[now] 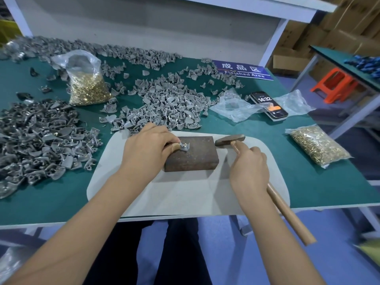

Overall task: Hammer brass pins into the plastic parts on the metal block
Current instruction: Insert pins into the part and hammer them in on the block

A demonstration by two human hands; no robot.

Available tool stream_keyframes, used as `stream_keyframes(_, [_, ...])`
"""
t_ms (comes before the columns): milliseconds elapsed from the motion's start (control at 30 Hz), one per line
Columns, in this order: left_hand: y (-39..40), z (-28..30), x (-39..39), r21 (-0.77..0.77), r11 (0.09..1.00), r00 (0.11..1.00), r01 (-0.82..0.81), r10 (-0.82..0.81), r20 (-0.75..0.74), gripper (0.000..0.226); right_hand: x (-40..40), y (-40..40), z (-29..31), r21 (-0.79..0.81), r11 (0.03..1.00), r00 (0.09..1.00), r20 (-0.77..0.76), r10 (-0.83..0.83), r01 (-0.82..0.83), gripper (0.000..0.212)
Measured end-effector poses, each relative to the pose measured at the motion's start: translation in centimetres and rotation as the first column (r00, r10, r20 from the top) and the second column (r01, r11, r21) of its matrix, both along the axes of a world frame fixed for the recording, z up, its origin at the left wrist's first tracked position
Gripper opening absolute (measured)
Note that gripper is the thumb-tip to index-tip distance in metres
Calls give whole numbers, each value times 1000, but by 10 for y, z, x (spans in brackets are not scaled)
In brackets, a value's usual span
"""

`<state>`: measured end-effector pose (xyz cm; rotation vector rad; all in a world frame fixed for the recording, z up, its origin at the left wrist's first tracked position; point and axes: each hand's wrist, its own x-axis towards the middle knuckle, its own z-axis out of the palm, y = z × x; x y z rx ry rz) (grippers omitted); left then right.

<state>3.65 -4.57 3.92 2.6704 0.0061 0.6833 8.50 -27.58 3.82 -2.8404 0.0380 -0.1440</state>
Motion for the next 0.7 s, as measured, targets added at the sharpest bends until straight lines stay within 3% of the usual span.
stream_keyframes(67, [0,0,0,2,1000,1000,0,0,4,13,0,3,-3,-45,999,1000,29,2,0,53])
stream_keyframes(133, [0,-1,-1,3,1000,1000,1,-1,7,13,0,7,-2,-31,999,987,160,33,-28,35])
stream_keyframes(233, [0,-1,0,-2,1000,1000,1,-1,14,11,-1,21,5,231,931,913,363,187,-282,20])
stream_keyframes(300, [-1,-1,0,-4,1000,1000,-1,1,20,9,-2,36,9,304,840,876,335,347,-449,18])
stream_keyframes(400, [-2,-2,-1,-1,1000,1000,-4,4,16,8,-4,56,9,284,799,845,261,467,-530,20])
stream_keyframes(700, [13,-12,-21,-260,964,999,-47,48,-1,6,-7,82,3,439,701,827,304,472,-561,11])
